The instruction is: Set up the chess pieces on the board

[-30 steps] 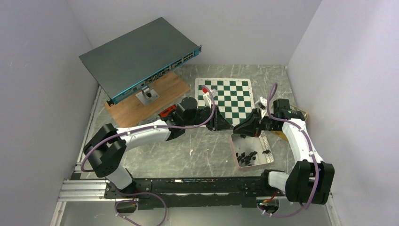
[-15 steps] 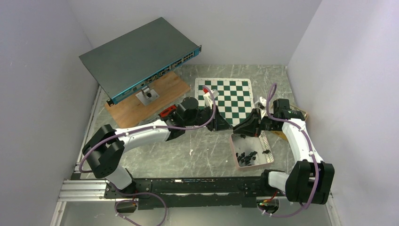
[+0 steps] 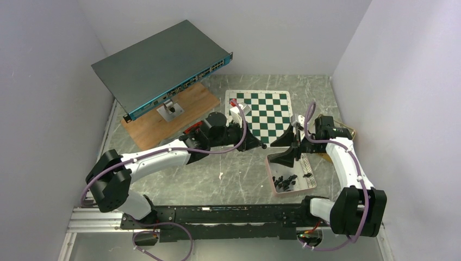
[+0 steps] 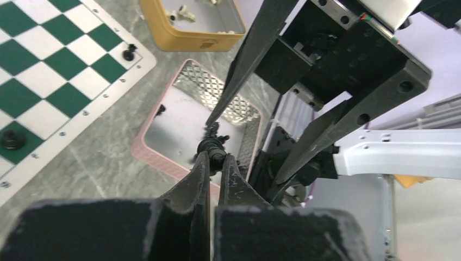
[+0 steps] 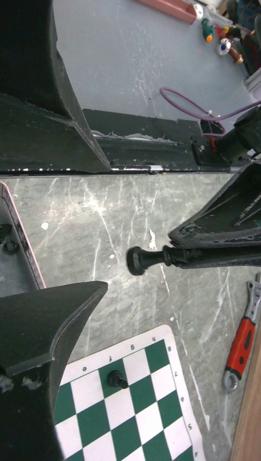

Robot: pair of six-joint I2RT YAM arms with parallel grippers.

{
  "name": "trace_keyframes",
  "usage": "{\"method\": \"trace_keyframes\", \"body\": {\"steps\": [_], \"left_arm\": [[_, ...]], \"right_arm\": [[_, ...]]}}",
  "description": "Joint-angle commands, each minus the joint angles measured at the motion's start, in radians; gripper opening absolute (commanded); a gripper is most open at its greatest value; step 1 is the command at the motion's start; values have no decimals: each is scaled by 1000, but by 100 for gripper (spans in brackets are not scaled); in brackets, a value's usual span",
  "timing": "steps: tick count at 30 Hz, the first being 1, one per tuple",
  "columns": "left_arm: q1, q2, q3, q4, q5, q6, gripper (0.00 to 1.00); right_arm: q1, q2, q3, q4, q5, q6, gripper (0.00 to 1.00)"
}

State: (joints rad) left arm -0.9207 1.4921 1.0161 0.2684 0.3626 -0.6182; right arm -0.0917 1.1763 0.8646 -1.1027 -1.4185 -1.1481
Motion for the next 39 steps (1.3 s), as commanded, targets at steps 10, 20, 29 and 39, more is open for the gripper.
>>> {"method": "trace_keyframes", "body": {"steps": [10,20,29,39], "left_arm": [[-14,51,231,-385,-277,300,0],[-32,290,479,-536,-360,440,0],[-32,461,613,-561,-412,511,0],[-29,559,661,-517,-435,546,0]], "right_arm": [[-143,-123,-2,397,318,442,77],[-253,-130,-22,532,435,633,78],[-280,-128,-27,541,442,638,78],[-288,-124,-28,530,430,621,78]]}}
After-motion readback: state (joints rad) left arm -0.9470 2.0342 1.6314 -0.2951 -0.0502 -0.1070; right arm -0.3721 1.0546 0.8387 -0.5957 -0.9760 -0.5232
